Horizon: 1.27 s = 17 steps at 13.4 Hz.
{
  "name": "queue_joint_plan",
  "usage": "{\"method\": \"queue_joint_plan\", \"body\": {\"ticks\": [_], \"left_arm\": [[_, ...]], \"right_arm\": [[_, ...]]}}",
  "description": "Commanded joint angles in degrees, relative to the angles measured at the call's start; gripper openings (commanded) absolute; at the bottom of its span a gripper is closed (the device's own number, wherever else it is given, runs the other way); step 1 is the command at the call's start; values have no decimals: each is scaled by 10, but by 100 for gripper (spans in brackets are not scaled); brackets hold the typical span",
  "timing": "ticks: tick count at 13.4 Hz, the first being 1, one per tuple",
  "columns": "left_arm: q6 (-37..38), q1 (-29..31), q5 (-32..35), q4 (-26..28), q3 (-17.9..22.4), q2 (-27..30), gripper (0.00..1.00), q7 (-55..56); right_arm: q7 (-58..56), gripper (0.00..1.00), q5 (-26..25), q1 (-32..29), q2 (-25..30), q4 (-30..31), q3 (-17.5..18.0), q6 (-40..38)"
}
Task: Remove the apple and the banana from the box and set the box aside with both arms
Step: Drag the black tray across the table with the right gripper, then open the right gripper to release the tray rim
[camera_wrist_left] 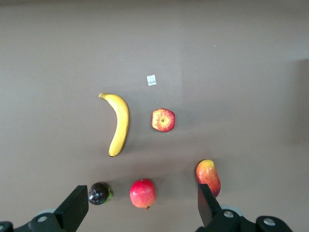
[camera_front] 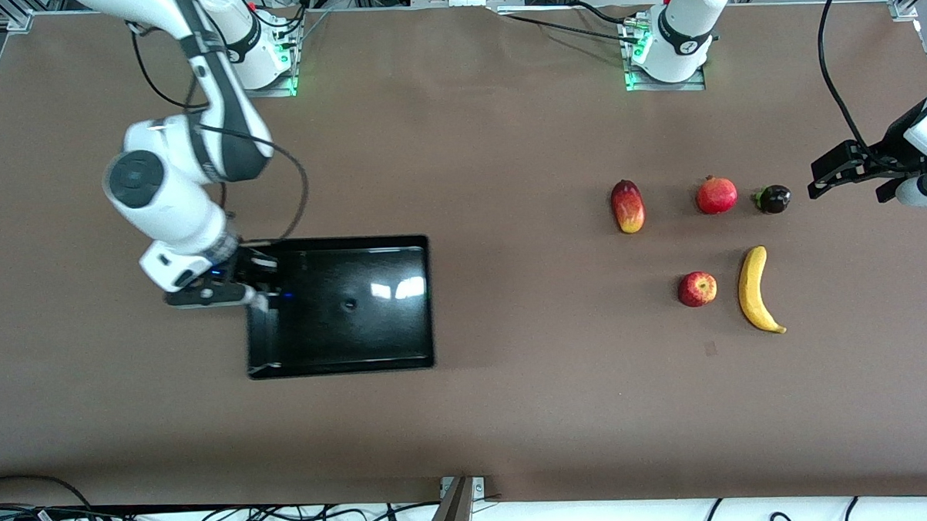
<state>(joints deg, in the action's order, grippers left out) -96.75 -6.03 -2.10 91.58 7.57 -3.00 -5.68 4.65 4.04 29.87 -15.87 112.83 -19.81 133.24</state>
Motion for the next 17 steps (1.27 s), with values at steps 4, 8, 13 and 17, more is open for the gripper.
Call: {"method": "queue_joint_plan", "body": {"ticks": [4,8,13,17], "left_arm": [[16,-8,-5,-15,10,-7,100,1],[16,-9,-5,-15,10,-7,100,1],[16,-9,-5,-15,9,-7,100,1],[17,-10,-5,-12,10,-7,100,2]], "right_arm": [[-164,0,105,5,42,136,-79,124],[-192,0,105,-4,37,184,-81,185],[-192,0,105,-10,36,205,-81,196],[-171,49,106,-13,36,207,-81,188]]}}
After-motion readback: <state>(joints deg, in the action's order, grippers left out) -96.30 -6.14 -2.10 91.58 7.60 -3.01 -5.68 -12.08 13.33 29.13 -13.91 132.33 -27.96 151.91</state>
